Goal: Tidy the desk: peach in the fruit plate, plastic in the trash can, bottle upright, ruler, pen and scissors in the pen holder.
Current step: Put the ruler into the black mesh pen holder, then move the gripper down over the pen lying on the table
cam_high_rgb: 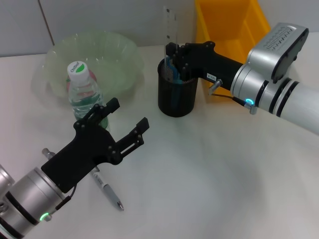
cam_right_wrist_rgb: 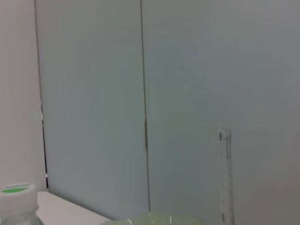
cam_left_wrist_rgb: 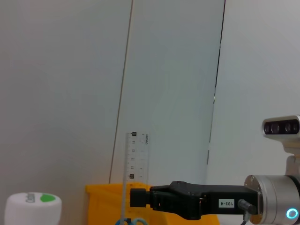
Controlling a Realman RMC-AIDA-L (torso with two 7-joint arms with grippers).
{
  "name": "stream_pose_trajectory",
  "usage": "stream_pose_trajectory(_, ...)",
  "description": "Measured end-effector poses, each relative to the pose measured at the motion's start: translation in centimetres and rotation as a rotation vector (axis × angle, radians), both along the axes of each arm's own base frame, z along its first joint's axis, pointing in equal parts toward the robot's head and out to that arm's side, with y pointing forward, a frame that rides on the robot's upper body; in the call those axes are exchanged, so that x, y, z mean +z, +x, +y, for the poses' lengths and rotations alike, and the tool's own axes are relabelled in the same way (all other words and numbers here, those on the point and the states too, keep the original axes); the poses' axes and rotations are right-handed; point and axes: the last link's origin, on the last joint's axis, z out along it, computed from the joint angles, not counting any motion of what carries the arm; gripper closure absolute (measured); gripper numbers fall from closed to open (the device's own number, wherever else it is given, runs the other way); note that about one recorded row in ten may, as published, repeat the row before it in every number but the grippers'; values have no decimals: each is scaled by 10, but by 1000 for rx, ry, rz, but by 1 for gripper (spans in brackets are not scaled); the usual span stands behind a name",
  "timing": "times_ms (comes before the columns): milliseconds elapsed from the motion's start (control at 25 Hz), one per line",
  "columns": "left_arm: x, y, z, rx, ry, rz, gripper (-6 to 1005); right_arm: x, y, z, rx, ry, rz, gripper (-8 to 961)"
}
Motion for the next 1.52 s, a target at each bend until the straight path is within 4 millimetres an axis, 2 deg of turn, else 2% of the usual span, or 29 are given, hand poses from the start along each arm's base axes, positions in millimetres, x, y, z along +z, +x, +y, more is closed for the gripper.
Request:
stream_pose_trajectory(160,2,-2,0,2,1,2,166,2,2,0,-17,-8,18,928)
stream_pose_trajectory(360,3,-3,0,2,1,3,166,3,5,-2,-18,-8,22,725)
stream_pose_trajectory(600,4,-4,0,2,-1,1,167,10,7,-10,10,3,75,567)
stream_pose_trajectory(720,6,-5,0,3,-4,-2,167,21,9,-19,51,15,129,488)
stream_pose_trajectory(760,7,-5,0,2,-5,-1,167,30,13,-27,69,8,173,451)
stream_pose_trajectory(920,10,-6,1,-7,-27,-7,167,41,20,-36,64,-48,217,300)
stream_pose_trajectory(1120,20,-11,5,-19,-100,-4,168,58,37,-63,86,-143,213,153)
stream_pose_trajectory(1160,22,-12,5,-23,-119,2,168,62,40,-74,111,-190,190,126)
stream_pose_trajectory(1200,22,-12,5,-23,-119,2,168,62,40,-74,111,-190,190,126)
stream_pose_trajectory(1320,24,-13,5,-25,-128,5,168,65,42,-91,150,-311,129,126)
stream_pose_trajectory(1360,33,-18,7,-27,-180,17,168,68,44,-99,159,-412,75,126)
stream_pose_trajectory(1520,38,-21,9,-26,-202,25,168,71,47,-109,150,-539,0,126)
